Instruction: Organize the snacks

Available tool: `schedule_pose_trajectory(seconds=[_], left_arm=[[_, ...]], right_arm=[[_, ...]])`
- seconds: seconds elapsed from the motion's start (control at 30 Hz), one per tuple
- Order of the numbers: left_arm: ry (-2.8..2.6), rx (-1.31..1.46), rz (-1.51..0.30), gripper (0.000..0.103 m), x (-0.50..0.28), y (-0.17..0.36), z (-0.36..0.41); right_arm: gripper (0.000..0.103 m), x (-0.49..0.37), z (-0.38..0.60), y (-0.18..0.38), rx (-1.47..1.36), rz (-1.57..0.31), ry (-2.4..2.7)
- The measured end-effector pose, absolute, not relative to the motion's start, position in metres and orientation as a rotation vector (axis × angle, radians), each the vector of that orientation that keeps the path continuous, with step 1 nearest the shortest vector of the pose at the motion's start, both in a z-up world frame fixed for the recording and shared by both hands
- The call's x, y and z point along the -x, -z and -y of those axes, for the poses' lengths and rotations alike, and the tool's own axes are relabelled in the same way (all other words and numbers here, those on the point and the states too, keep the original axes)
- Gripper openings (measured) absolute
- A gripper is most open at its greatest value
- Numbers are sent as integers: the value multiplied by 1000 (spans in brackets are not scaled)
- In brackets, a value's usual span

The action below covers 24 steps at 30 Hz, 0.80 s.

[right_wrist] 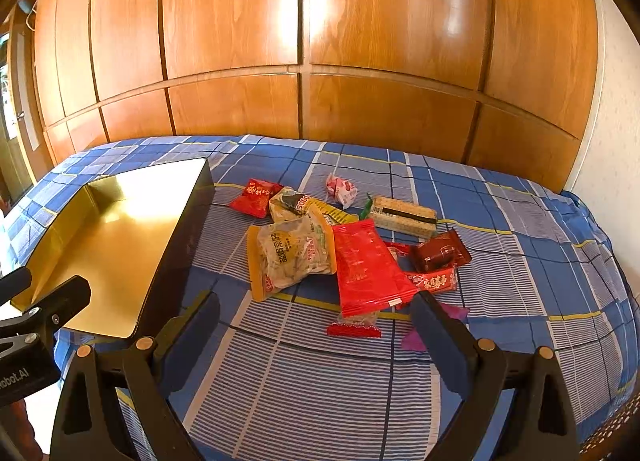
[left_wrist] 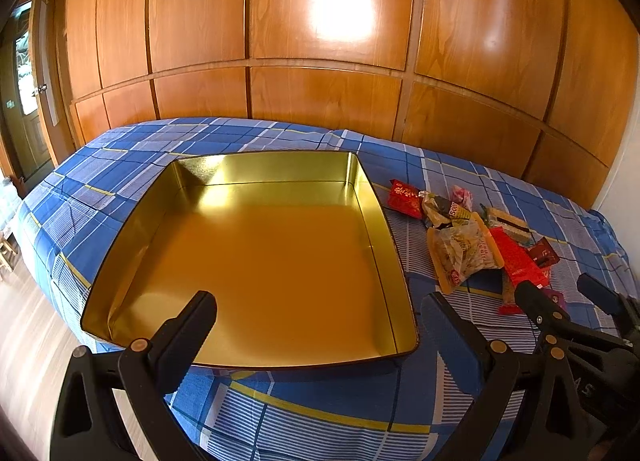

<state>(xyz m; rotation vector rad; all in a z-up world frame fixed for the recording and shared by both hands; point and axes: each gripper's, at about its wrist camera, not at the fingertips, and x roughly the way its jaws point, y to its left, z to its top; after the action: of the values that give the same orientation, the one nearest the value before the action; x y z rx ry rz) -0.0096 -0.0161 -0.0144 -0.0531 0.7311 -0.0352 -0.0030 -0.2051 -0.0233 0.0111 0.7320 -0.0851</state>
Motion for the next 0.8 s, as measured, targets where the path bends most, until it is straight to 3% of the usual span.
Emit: schedule_pose_trajectory(seconds=[0.8], left_arm=[[111, 27, -742, 103, 9, 17, 28]], right_arm=[[98, -9, 227, 19, 7, -751, 11]])
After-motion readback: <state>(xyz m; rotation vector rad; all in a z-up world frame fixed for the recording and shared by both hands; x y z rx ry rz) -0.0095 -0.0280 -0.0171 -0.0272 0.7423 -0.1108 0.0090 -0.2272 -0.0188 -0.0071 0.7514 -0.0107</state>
